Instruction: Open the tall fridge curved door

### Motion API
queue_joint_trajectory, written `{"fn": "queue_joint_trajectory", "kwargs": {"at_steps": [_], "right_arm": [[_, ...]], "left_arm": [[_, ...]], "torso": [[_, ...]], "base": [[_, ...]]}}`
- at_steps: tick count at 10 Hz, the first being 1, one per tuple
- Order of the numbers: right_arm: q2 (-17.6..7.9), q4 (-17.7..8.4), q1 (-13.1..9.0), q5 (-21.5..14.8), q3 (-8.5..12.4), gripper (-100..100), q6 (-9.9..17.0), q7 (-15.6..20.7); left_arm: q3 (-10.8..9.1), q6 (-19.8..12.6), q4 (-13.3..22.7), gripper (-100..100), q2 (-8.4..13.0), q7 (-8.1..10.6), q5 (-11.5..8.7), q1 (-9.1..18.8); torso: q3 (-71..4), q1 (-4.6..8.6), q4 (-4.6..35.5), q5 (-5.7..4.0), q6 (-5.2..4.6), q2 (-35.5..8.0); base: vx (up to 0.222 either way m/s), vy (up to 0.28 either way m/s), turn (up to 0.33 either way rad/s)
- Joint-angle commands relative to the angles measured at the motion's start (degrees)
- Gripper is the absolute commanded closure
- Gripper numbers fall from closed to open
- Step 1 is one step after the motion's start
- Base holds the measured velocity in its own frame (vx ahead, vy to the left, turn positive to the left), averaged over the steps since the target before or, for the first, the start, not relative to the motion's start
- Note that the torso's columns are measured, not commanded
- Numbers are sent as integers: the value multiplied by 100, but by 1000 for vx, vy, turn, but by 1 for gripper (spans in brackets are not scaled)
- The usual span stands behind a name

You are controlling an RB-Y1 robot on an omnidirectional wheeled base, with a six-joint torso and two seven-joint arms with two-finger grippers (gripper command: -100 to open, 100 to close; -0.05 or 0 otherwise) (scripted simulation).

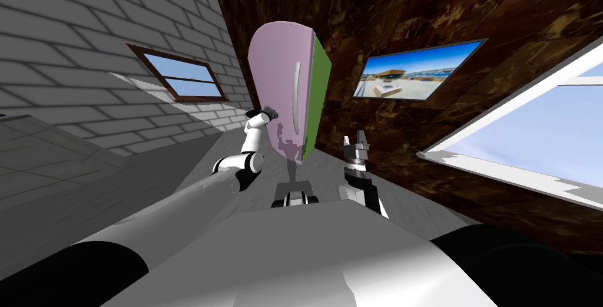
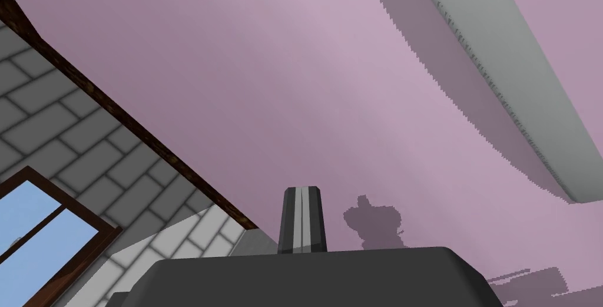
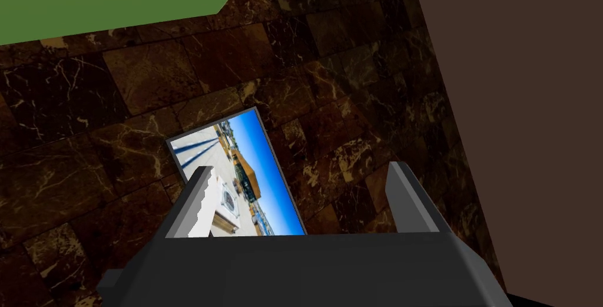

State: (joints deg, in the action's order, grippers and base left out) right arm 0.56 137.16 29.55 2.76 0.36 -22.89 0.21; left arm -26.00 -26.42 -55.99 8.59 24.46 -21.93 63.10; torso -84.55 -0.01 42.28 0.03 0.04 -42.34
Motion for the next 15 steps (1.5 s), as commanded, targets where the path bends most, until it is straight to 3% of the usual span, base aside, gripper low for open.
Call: {"fn": "queue_joint_trajectory", "kwargs": {"at_steps": [1,4,6,7,8,11,15], "right_arm": [[0,0,0,0,0,0,0,0],[1,0,0,0,-1,0,0,0],[1,0,0,0,-1,0,0,0],[2,0,1,0,-2,0,0,0],[4,1,2,0,-4,0,0,0],[4,2,3,0,-4,0,-1,0],[4,1,3,0,-4,0,-1,0]], "left_arm": [[69,-114,-132,100,-102,-56,-100,-26],[206,-202,-193,100,-240,-185,-318,-5],[200,-202,-232,100,-239,-181,-309,-40],[142,-231,-252,-100,-230,-107,-351,9],[128,-235,-255,-100,-229,-88,-361,20],[32,-260,-261,-100,-225,41,-427,82],[-81,-281,-245,-100,-230,197,-502,138]], "torso": [[4,-1,4,-3,-3,-3],[-3,16,0,-5,-3,6],[-3,1,0,-2,-2,6],[-13,49,-5,-15,-5,24],[-31,92,-13,-30,-11,52],[-13,2,-5,-3,-4,22],[4,-1,4,-3,-4,-3]], "base": [[-117,299,-45],[-124,310,-68],[-96,217,-28],[56,-52,-54],[120,-118,-43],[150,-134,-51],[142,-135,-52]]}}
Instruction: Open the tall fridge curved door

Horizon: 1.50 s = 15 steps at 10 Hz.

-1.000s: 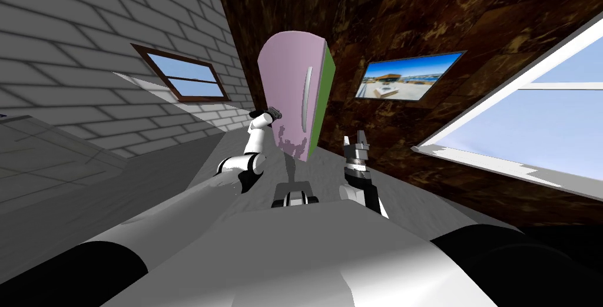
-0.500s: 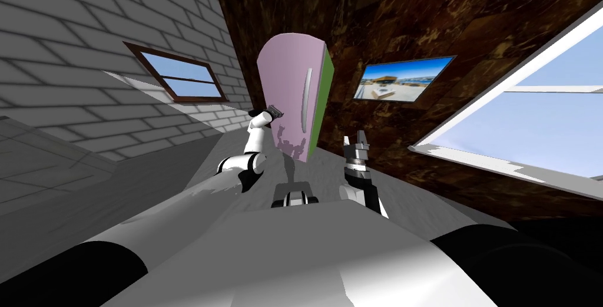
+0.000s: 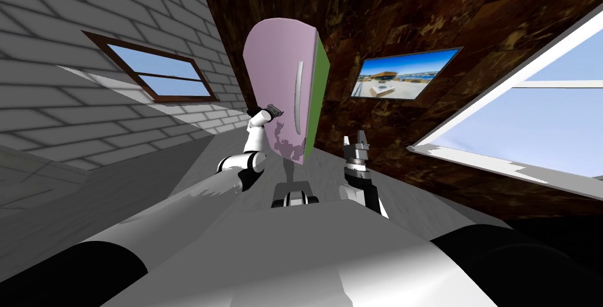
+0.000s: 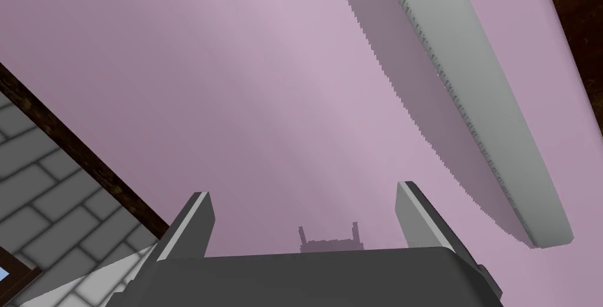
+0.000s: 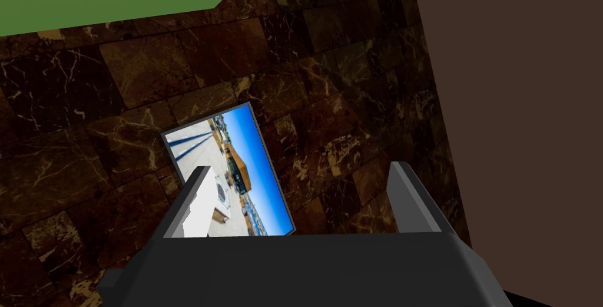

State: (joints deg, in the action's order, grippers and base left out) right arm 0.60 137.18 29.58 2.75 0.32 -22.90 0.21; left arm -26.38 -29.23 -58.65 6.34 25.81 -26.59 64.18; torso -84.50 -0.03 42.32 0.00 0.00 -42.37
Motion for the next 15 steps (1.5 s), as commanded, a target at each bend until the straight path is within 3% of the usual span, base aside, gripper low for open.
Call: {"fn": "queue_joint_trajectory", "kwargs": {"at_steps": [1,5,9,11,12,13,15], "right_arm": [[0,0,0,0,0,0,0,0],[0,0,0,0,0,0,0,0],[0,0,0,0,1,0,0,0],[-1,0,-1,0,1,0,0,0],[-1,0,0,0,1,0,0,0],[-1,0,-1,0,1,0,0,0],[-3,0,-2,0,3,0,0,0]], "left_arm": [[-78,-9,19,-100,-2,110,-60,53],[-201,-30,41,-100,21,279,-140,110],[-260,-32,71,-100,-386,364,-176,121],[-297,-114,89,-100,-238,376,-177,187],[-283,-83,52,-100,-279,368,-164,139],[-283,-113,49,100,-285,380,-158,142],[-189,-297,-38,100,-429,254,-379,137]], "torso": [[-8,-4,-5,2,1,12],[-10,-3,-5,2,1,14],[-5,1,-3,-1,-12,6],[-13,1,-7,-2,-8,15],[-22,-3,-8,1,0,34],[-22,-8,-10,4,2,28],[-2,-64,-2,15,5,-1]], "base": [[134,-136,-52],[149,-132,-53],[107,-97,-20],[59,-16,2],[61,-11,2],[-2,-7,-26],[-77,246,-94]]}}
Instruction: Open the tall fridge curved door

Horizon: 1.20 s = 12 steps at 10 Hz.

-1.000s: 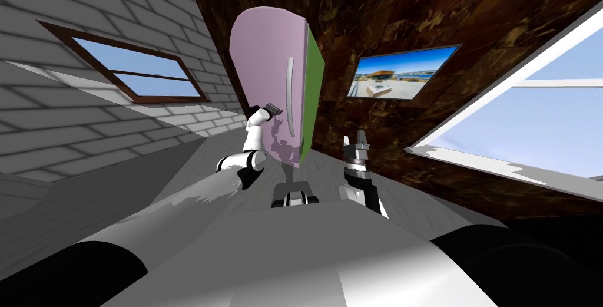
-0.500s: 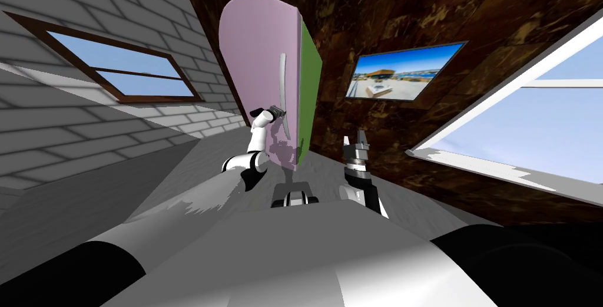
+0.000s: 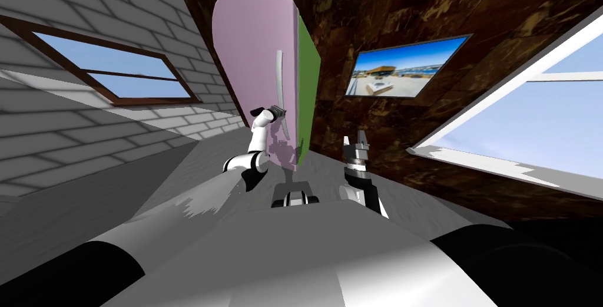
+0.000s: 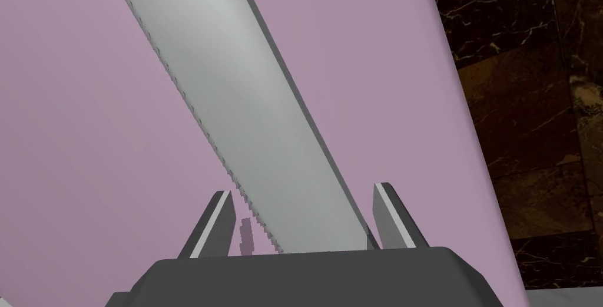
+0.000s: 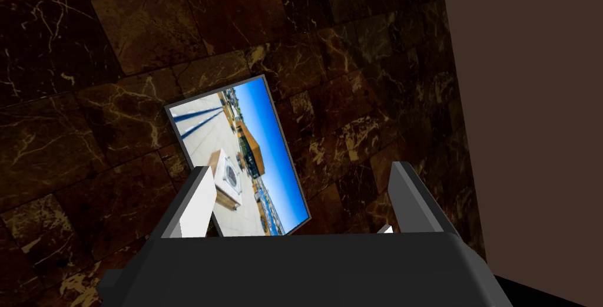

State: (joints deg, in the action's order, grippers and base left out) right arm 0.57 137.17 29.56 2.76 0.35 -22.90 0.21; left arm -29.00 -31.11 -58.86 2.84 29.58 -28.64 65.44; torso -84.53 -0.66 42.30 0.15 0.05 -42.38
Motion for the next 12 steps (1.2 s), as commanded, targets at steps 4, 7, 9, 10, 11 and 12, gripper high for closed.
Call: {"fn": "queue_joint_trajectory", "kwargs": {"at_steps": [4,7,9,10,11,12], "right_arm": [[0,-1,-1,0,0,0,1,0],[-1,-1,0,0,1,0,1,0],[-1,-1,-1,0,1,0,1,0],[-1,-1,0,0,1,0,1,0],[-1,-1,0,0,1,0,0,0],[-2,-1,0,0,2,0,0,0]], "left_arm": [[152,-279,-111,100,-197,-248,-388,8],[231,-449,-206,100,-315,-374,-603,5],[271,-534,-254,100,-374,-437,-710,4],[310,-619,-301,100,-432,-500,-818,3],[350,-703,-348,100,-491,-563,-925,1],[350,-703,-348,100,-491,-563,-925,1]], "torso": [[-33,27,3,4,50,48],[-29,14,7,6,41,44],[-15,9,7,7,32,22],[-24,34,11,0,35,40],[-27,10,13,3,31,40],[-20,4,15,7,30,28]], "base": [[-127,301,-63],[-151,325,-66],[-160,319,-72],[-122,369,-46],[-149,407,-102],[-118,282,-56]]}}
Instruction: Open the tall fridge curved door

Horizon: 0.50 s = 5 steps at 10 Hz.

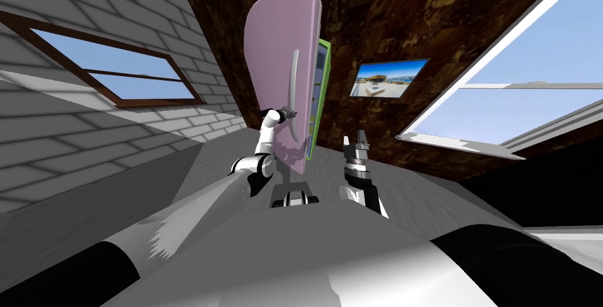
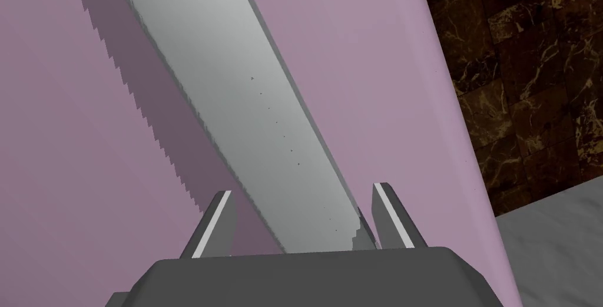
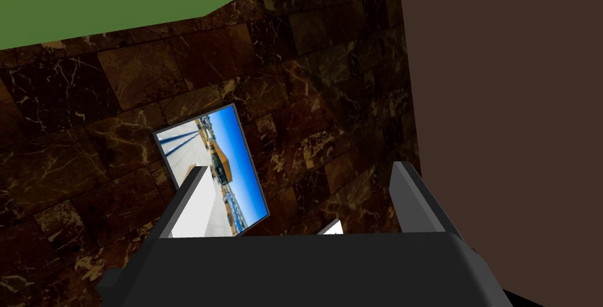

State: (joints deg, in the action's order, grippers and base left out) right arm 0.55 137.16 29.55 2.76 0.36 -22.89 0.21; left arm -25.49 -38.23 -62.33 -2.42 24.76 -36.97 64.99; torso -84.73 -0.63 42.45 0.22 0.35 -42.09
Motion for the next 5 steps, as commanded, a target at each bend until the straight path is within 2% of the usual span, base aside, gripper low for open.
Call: {"fn": "queue_joint_trajectory", "kwargs": {"at_steps": [1,2,3,4,5], "right_arm": [[1,0,0,0,-1,0,0,0],[1,0,0,0,-1,0,0,0],[3,0,1,0,-2,0,0,0],[2,1,1,0,-2,0,0,0],[1,0,1,0,-1,0,0,0]], "left_arm": [[39,-76,-49,100,-25,-144,-199,45],[46,-81,12,100,-48,-97,-133,19],[81,-241,-32,100,-44,-167,-289,-18],[97,-365,-85,100,-42,-233,-438,-40],[97,-365,-85,100,-42,-233,-438,-40]], "torso": [[-7,40,1,-8,6,12],[-1,34,3,-11,-3,3],[-9,79,-4,-20,-7,17],[-10,60,-12,-24,-26,18],[1,21,-20,-13,-29,1]], "base": [[-130,295,-38],[-76,147,-51],[-42,183,-66],[-63,322,-142],[-66,314,-88]]}}
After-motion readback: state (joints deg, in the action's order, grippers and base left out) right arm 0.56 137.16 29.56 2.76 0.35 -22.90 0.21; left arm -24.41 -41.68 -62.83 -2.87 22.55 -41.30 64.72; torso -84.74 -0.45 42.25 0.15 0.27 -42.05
